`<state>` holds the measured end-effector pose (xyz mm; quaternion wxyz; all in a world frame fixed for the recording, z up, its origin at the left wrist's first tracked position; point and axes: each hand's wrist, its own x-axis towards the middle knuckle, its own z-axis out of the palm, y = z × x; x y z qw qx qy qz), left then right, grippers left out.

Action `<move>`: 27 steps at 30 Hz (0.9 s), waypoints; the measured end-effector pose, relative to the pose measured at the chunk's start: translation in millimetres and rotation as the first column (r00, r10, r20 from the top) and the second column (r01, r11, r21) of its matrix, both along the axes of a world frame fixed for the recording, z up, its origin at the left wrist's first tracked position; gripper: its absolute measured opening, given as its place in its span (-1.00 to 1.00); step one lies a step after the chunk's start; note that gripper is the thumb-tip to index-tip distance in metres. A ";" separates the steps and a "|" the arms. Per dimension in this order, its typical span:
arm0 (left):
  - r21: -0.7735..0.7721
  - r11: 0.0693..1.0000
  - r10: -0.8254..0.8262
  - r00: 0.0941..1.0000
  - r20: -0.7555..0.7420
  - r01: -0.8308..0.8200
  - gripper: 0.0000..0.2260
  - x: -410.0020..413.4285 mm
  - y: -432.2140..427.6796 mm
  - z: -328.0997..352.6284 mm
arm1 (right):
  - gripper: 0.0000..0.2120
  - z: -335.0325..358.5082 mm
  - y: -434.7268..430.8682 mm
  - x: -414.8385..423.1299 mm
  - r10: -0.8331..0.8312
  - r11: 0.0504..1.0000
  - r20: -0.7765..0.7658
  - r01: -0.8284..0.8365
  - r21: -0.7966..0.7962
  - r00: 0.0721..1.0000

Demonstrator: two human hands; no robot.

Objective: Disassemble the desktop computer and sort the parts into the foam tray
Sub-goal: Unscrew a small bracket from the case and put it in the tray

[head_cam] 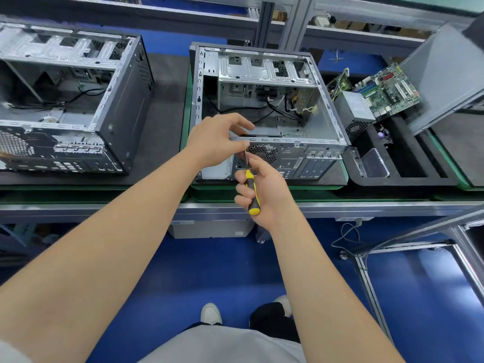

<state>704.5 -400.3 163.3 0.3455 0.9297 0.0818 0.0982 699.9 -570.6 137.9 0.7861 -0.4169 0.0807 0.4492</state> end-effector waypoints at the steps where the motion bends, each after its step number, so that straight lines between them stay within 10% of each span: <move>1: 0.000 1.000 0.000 1.000 -0.002 0.000 -0.75 0.0 0.0 0.2 | -0.78 -1.5 -1.6 -2.1 0.034 0.992 -0.115 -0.019 0.121 0.993; 5: 0.001 1.000 0.000 1.000 -0.029 0.000 -0.77 -1.2 -0.5 0.5 | -0.61 -10.2 -0.8 -12.3 0.149 0.876 -0.385 0.059 0.478 0.911; 8: -0.088 0.996 -0.013 0.998 -0.061 0.008 -0.67 -2.5 0.9 2.3 | -0.75 -6.5 5.3 -16.3 0.048 0.881 -0.354 0.127 0.455 0.934; 15: -0.103 0.995 -0.026 0.998 -0.058 0.020 -0.60 -2.5 1.0 3.0 | -0.68 -1.2 8.1 -11.6 -0.050 0.980 0.204 0.087 -0.178 0.978; 20: -0.088 0.996 -0.031 0.997 -0.068 0.025 -0.55 -2.5 0.8 3.3 | -0.63 7.1 12.9 -15.9 0.344 0.637 0.654 0.344 -0.690 0.674; 23: -0.079 0.997 -0.031 0.997 -0.069 0.026 -0.51 -2.6 1.4 2.7 | -0.58 6.4 17.7 -17.2 0.613 0.395 0.650 0.538 -0.745 0.450; 27: -0.048 0.998 -0.048 0.998 -0.051 0.045 -0.58 -2.0 3.0 -0.2 | -0.61 7.8 18.0 -18.3 0.602 0.417 0.656 0.522 -0.744 0.455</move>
